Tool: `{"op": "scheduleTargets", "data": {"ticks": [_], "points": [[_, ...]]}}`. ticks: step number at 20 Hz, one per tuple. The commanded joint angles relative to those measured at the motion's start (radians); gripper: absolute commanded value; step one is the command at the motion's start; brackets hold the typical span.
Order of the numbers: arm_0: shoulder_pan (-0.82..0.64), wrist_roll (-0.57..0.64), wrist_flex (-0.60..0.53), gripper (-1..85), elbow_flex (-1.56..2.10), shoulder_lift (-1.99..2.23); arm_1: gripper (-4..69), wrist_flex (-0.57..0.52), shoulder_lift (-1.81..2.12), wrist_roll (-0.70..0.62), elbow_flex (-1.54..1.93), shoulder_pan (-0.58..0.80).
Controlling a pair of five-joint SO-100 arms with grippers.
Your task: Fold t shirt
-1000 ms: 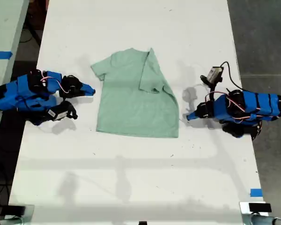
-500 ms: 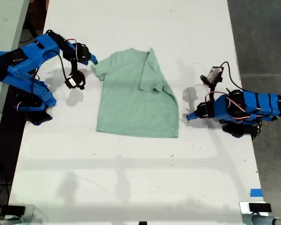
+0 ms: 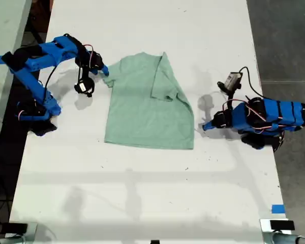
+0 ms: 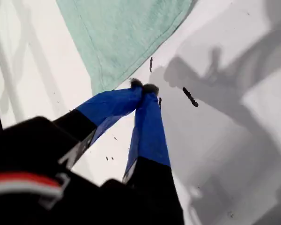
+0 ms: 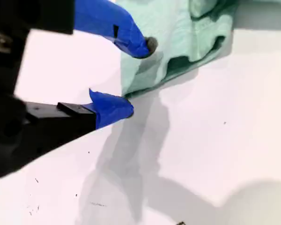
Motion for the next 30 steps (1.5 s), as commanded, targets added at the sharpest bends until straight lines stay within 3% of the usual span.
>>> {"op": "scheduleTargets", "data": {"ticks": [1, 5, 7, 11, 17, 19, 25, 27, 30], "points": [[-0.029, 0.021, -0.012, 15.9, -0.077, -0.043, 0.1, -0.009, 0.015, -0.026, 0.058, 0.002], [-0.015, 0.018, -0.008, 13.8, -0.150, -0.127, 0.1, -0.011, 0.015, -0.028, 0.058, -0.003], [-0.032, 0.011, 0.018, 0.0, -0.179, -0.219, 0.1, -0.011, 0.015, -0.028, 0.058, -0.003], [-0.031, -0.023, 0.077, -0.1, -0.207, -0.152, 0.1, -0.011, 0.015, -0.028, 0.058, -0.003], [0.281, -0.132, 0.439, -0.1, -0.810, -0.187, 0.1, -0.011, 0.015, -0.028, 0.058, -0.003], [0.391, -0.192, 0.502, -0.1, -1.049, -0.350, 0.1, -0.011, 0.015, -0.028, 0.058, -0.003], [0.529, -0.322, 0.321, 0.7, -1.103, -0.615, 0.1, -0.012, 0.015, -0.029, 0.058, -0.006], [0.554, -0.357, 0.276, 12.4, -1.103, -0.620, 0.1, -0.014, 0.015, -0.031, 0.058, -0.006], [0.563, -0.365, 0.235, 16.1, -1.101, -0.531, 0.1, -0.014, 0.015, -0.034, 0.058, -0.008]]}}
